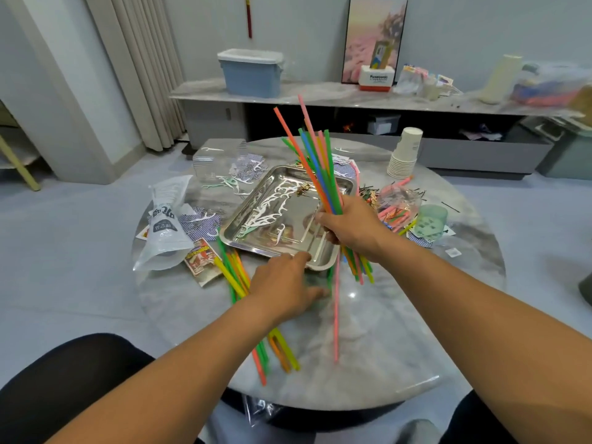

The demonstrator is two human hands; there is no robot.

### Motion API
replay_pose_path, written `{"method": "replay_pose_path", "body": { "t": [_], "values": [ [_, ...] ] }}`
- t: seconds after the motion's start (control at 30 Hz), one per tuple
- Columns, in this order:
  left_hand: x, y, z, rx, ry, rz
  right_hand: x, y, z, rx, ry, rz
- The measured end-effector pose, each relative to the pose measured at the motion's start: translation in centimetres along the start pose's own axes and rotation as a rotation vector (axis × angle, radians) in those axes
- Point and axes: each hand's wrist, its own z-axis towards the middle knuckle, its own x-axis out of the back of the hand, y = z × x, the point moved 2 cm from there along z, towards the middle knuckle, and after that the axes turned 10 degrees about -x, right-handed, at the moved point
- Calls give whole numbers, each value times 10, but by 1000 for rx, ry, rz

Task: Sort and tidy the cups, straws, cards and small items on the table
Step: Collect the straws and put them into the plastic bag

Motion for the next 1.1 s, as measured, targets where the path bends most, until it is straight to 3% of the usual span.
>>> {"method": "replay_pose_path", "body": {
  "t": [0.1, 0.3, 0.5, 0.63, 0.77, 0.9, 1.1],
  "values": [
    [14, -19, -5, 176, 178, -187, -14, -6, -9, -32, -87, 31],
    [23, -48, -35, 660, 499, -894, -56, -17, -15, -52, -235, 3],
    [15, -47, -50, 898, 527, -1215, -94, -14, -21, -99, -295, -59],
    [22, -36, -52, 923, 603, -1531, -121, -5, -29, -191, -311, -198],
    [23, -26, -49, 939, 511, -1693, -145, 11, -36, -275, -296, -213],
    [18, -20, -42, 964, 439, -1748, -148, 22, -35, -222, -219, -293],
    [2, -12, -34, 963, 522, -1782, -141, 25, -28, -174, -149, -299]
  ]
}}
